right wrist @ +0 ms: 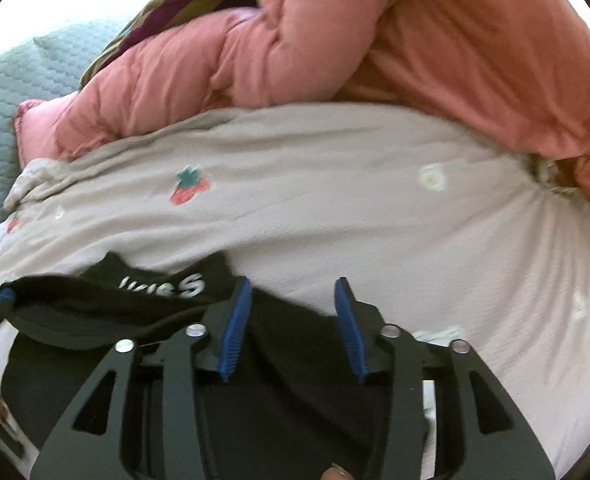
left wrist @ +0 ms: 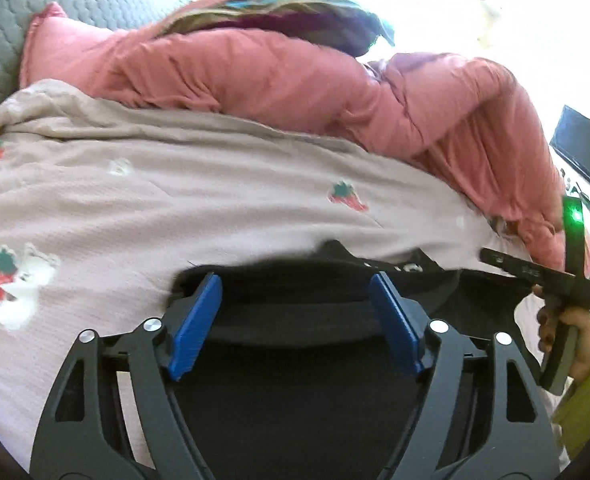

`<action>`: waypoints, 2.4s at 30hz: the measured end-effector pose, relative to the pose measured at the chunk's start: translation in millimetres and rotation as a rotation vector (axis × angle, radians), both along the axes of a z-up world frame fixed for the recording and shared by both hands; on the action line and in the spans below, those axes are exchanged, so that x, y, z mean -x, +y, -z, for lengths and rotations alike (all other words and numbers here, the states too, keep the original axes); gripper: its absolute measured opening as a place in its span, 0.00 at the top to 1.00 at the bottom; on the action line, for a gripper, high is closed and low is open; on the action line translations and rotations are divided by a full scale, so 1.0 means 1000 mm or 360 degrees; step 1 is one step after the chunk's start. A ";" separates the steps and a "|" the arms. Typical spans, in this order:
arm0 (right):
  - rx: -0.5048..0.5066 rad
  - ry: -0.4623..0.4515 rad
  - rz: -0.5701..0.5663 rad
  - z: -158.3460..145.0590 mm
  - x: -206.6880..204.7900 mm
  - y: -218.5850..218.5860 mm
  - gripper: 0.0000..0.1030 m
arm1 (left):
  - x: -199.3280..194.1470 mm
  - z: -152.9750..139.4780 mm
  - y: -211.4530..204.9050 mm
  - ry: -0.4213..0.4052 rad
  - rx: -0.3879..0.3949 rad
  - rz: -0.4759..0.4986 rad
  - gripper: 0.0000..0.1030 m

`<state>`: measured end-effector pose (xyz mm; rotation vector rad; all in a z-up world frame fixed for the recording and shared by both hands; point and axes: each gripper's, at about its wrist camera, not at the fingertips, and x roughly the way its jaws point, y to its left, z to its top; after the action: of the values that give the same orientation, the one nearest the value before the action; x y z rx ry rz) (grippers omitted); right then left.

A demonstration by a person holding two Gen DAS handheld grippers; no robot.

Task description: Fold small clothes

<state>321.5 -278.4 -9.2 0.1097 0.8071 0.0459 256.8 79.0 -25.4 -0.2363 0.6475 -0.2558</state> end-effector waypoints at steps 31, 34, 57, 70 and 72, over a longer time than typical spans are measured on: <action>0.0016 0.0109 0.0139 0.044 0.042 -0.041 0.92 | -0.009 0.037 0.026 0.0347 -0.0158 -0.0069 0.88; 0.0058 0.0162 0.0176 0.056 0.040 -0.044 0.90 | -0.009 0.037 0.027 0.0340 -0.0201 -0.0099 0.88; 0.0068 -0.0028 0.0014 0.004 0.112 0.013 0.24 | -0.002 0.043 0.031 0.0408 -0.0241 -0.0164 0.72; 0.0040 -0.0025 -0.0139 -0.005 0.143 0.049 0.14 | 0.004 0.041 0.053 0.0432 -0.0206 -0.0250 0.60; 0.0027 -0.0023 -0.0143 -0.006 0.147 0.049 0.13 | 0.005 0.038 0.059 0.0438 -0.0175 -0.0263 0.61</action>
<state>174.8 -229.1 -3.3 0.0570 0.7976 0.1246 251.5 138.0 -63.6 -0.2196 0.9066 -0.0277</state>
